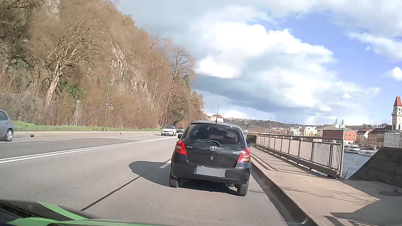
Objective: Follow the waypoints while adhering to traffic rules and regulations
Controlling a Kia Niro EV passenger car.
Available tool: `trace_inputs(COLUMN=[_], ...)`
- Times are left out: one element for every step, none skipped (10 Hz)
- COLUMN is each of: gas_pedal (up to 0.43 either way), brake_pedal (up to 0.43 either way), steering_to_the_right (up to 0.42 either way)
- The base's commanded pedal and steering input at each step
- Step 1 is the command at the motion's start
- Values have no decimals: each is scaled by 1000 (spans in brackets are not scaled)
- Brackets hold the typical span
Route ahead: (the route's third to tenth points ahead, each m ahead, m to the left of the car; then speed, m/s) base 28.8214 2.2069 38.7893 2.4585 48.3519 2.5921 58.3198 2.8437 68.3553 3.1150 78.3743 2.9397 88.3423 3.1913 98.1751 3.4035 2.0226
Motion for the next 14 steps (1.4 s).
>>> trace_inputs(gas_pedal=[8,20,20,20,20,20,20,20,20,20,20,20,20,20], brake_pedal=[0,0,0,0,0,0,0,0,0,0,0,0,0,0], steering_to_the_right=[-3,-3,-3,-3,-3,-3,-2,-2,-3,-3,-2,-2,-1,0])
